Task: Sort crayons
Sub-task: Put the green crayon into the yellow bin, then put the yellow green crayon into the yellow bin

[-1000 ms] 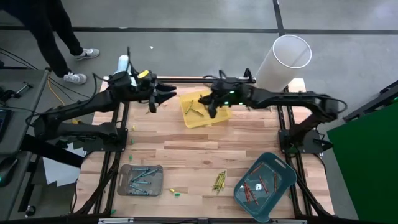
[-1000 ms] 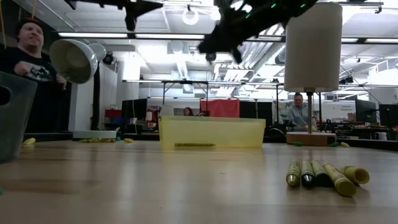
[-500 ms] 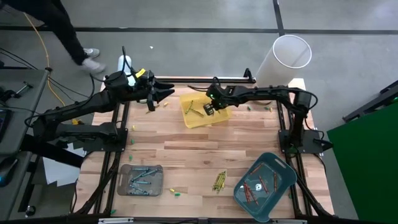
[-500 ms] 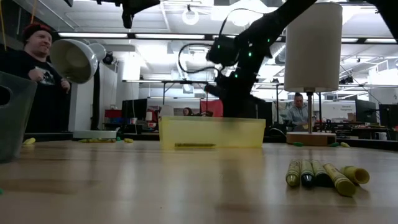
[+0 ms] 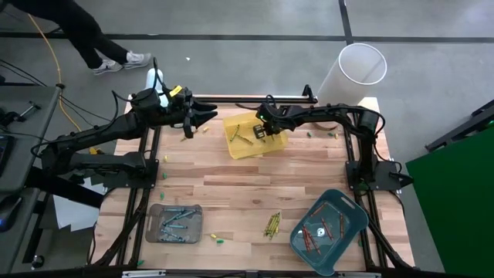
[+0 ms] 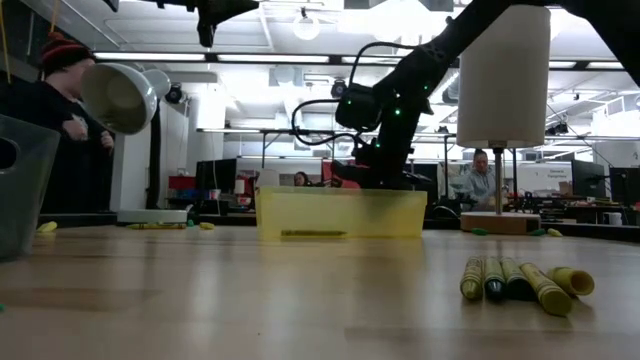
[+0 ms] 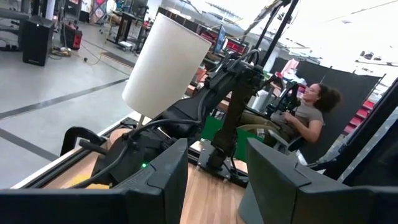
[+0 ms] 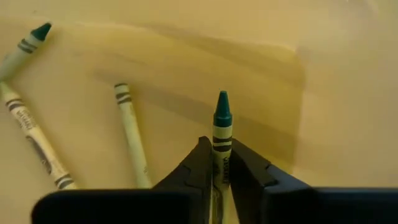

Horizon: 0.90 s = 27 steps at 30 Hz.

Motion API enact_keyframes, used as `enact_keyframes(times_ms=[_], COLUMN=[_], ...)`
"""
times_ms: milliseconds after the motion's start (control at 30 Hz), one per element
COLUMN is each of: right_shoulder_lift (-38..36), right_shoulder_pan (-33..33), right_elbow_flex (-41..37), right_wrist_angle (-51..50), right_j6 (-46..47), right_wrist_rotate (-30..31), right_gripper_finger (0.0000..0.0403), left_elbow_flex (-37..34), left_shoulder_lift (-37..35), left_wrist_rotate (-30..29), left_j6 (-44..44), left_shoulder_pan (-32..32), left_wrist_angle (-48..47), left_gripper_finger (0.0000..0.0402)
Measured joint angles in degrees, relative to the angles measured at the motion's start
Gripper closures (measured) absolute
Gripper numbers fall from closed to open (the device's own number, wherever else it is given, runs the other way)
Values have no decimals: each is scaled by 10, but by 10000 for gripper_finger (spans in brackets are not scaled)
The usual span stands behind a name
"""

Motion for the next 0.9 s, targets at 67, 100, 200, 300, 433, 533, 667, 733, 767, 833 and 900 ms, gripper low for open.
enact_keyframes(times_ms=[67,100,200,300,433,533,667,733,767,833,900], right_shoulder_lift=[0,0,0,0,-28,-76,-151,-186,-202,-229,-250], right_shoulder_pan=[0,0,0,1,4,15,30,39,44,54,65], right_elbow_flex=[0,1,17,43,79,83,83,83,83,83,83], right_wrist_angle=[-1,-4,-20,-47,-72,-84,-109,-114,-112,-104,-82], right_j6=[0,-1,-26,-68,-150,-211,-276,-299,-309,-322,-325], right_wrist_rotate=[-11,-21,-28,-28,-54,-55,-66,-90,-109,-143,-169], right_gripper_finger=[338,323,273,225,180,166,163,163,163,163,163], left_elbow_flex=[0,0,0,0,0,0,0,0,0,0,0], left_shoulder_lift=[0,0,0,0,0,0,0,0,0,0,0], left_wrist_rotate=[0,0,0,0,0,1,1,1,1,1,1], left_j6=[0,0,0,0,-3,-14,-14,-14,-14,-14,-8], left_shoulder_pan=[0,0,0,0,0,0,0,0,0,0,0], left_wrist_angle=[0,0,0,0,-1,-4,-8,-9,-10,-9,-10], left_gripper_finger=[252,252,253,252,252,252,253,252,252,251,252])
